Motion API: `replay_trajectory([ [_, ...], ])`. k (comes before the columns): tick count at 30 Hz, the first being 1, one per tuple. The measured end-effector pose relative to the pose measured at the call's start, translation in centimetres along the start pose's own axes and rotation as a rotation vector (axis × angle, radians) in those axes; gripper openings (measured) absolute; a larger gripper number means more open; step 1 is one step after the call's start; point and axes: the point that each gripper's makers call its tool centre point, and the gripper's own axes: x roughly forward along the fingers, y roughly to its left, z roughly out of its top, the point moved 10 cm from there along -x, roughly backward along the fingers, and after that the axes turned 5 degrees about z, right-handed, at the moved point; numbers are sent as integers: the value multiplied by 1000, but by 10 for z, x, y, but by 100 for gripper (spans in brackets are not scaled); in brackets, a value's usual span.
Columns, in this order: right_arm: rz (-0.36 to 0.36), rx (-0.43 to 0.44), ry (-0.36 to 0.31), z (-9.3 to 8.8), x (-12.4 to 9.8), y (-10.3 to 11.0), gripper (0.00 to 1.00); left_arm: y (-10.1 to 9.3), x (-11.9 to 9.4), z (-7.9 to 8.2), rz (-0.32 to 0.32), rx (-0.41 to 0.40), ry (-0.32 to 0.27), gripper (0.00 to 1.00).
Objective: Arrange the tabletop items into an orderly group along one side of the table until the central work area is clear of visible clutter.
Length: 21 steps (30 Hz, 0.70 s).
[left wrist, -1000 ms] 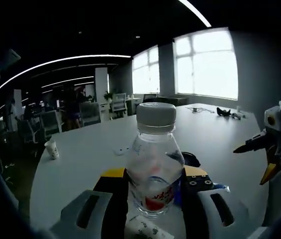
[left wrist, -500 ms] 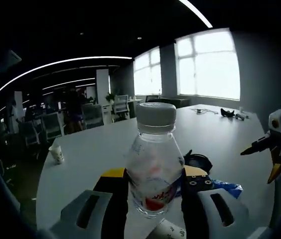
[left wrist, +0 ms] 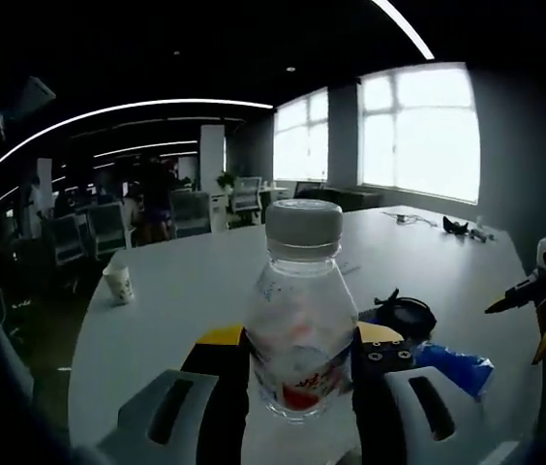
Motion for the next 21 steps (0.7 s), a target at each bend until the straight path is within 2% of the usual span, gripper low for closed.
replay_trajectory([
  [3,3,2,9,-1,2,-1,100,11,5,-4,5,-2,16,39],
  [7,6,8,21,-4,6,-2,100,21,13,-11,2,35,40,39],
  [11,4,16,30,-7,9,-3,100,31,20,-20,4,27,55,39],
  [13,6,25,39,-8,11,-3,100,34,22,-24,19,10,62,39],
  [21,3,34,51,-11,15,-5,100,41,31,-33,6,1,71,39],
])
